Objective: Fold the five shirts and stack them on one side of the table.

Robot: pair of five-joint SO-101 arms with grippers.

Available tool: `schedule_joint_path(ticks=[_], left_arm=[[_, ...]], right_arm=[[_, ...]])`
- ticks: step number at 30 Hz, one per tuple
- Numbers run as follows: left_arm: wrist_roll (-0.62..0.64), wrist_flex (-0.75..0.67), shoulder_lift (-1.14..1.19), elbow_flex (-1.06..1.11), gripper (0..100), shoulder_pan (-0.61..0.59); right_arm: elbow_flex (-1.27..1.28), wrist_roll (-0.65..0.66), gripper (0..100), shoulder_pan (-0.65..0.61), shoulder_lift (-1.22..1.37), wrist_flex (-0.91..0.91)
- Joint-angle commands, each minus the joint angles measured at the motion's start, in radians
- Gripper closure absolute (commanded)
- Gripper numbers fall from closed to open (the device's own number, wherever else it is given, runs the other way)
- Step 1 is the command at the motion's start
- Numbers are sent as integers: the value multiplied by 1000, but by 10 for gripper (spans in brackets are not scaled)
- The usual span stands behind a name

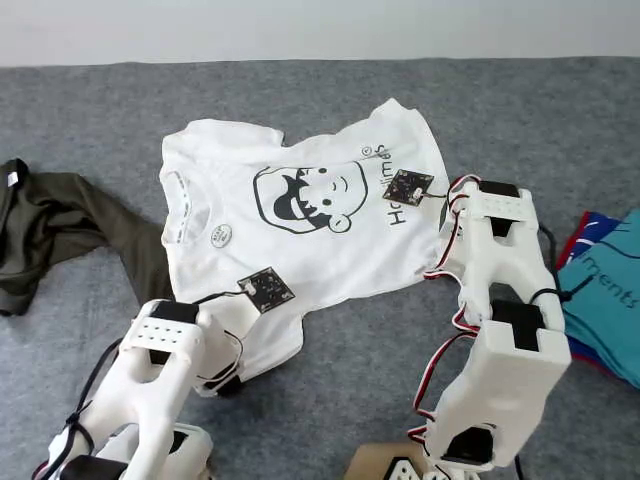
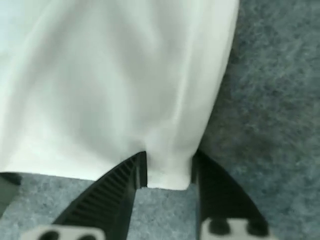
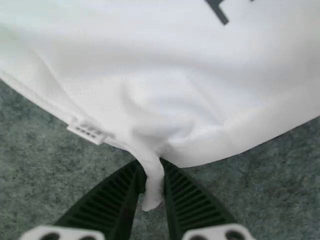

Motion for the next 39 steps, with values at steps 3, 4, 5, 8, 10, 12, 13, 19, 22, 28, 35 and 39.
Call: schedule_joint_path(ticks=[3, 4, 5, 8, 10, 12, 13, 19, 22, 28, 35, 39], left_arm=[[-12, 3, -5, -12, 999, -5], [-12, 18, -5, -22, 997, -5], [-12, 49, -12, -38, 997, -5], [-12, 183, -14, -145, 998, -5], [-12, 275, -14, -237, 998, -5], [-11, 348, -14, -326, 998, -5], [-9, 379, -14, -371, 998, -5], [-5, 516, -14, -651, 998, -12], [38, 559, -14, -797, 998, -11], [101, 591, -14, -1024, 998, -9], [164, 631, -15, -1374, 998, -14], [175, 628, -15, -1593, 998, -14]], right_arm=[[6, -12, 987, 2, 1, 7], [6, -12, 987, 2, -1, 10], [6, -12, 987, 2, -4, 10], [9, -12, 987, 2, -39, 12], [9, -12, 987, -1, -71, 31], [8, -12, 987, -7, -110, 51], [8, -12, 987, -13, -130, 59], [8, -14, 987, -22, -288, 101], [8, -14, 987, -21, -398, 116], [6, -58, 987, -21, -627, 114], [6, -133, 987, -19, -918, 114], [8, -181, 987, -16, -1075, 114]])
